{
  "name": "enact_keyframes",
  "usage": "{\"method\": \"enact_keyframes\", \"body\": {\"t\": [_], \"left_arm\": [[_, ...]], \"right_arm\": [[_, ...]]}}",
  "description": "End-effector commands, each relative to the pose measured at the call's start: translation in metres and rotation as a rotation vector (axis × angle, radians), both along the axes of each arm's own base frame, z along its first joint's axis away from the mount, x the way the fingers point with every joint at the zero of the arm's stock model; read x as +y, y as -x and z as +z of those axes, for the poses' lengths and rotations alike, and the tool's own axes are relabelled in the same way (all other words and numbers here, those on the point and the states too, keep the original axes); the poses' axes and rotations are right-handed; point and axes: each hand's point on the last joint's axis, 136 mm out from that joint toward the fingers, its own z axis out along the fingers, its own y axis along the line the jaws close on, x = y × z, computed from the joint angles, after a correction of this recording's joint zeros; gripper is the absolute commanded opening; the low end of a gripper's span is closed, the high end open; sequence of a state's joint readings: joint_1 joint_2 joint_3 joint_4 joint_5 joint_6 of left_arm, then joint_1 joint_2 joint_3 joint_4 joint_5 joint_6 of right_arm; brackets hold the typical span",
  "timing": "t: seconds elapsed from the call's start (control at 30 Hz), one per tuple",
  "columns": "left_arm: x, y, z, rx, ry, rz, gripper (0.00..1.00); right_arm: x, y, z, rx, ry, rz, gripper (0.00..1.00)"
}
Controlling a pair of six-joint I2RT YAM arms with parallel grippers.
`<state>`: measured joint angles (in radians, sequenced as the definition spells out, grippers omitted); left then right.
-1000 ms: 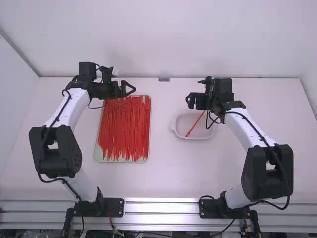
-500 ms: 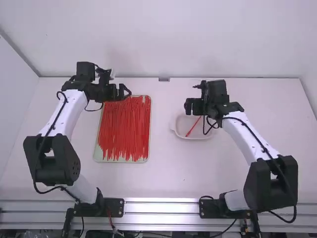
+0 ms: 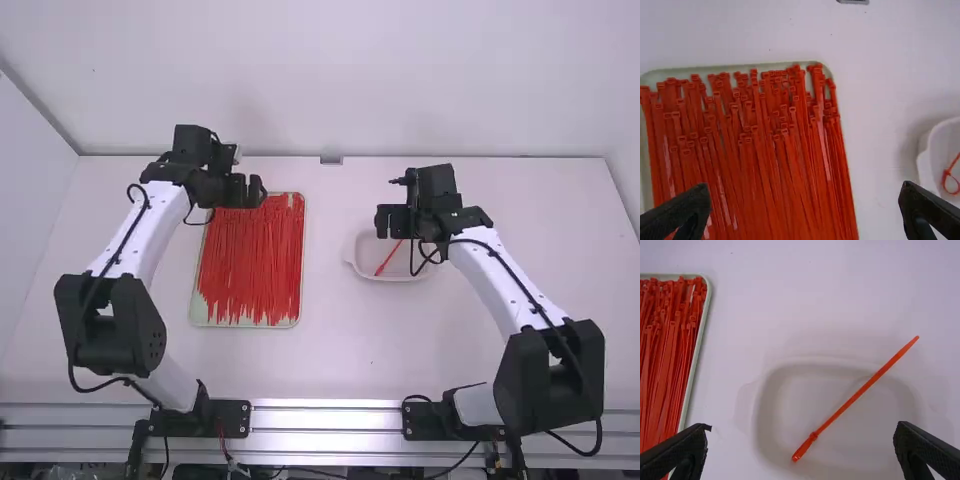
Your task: Fasten the cable tie
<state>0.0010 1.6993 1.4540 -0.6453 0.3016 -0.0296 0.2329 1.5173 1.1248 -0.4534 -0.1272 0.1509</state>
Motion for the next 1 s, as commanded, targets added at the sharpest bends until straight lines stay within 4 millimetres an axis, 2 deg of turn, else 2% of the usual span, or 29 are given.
{"method": "enact_keyframes", "body": {"t": [0.0,0.23,0.37,0.57,0.8,0.97], "left_arm": [[0.005,-0.001,0.027,-0.066,-0.023,0.021,0.99],[0.007,-0.001,0.027,-0.066,-0.023,0.026,0.99],[0.011,0.001,0.031,-0.112,-0.071,0.016,0.95],[0.024,0.006,0.042,-0.187,-0.131,0.066,0.87],[0.041,0.014,0.057,-0.289,-0.207,0.141,0.77],[0.051,0.024,0.070,-0.377,-0.240,0.187,0.68]], "right_arm": [[0.001,-0.005,0.023,-0.056,-0.010,-0.003,1.00],[0.001,-0.006,0.024,-0.059,-0.011,-0.002,1.00],[-0.020,-0.009,0.028,-0.112,0.033,-0.034,0.96],[-0.066,-0.011,0.038,-0.214,0.134,-0.107,0.88],[-0.111,-0.004,0.051,-0.322,0.160,-0.205,0.77],[-0.113,0.007,0.062,-0.420,0.151,-0.218,0.67]]}}
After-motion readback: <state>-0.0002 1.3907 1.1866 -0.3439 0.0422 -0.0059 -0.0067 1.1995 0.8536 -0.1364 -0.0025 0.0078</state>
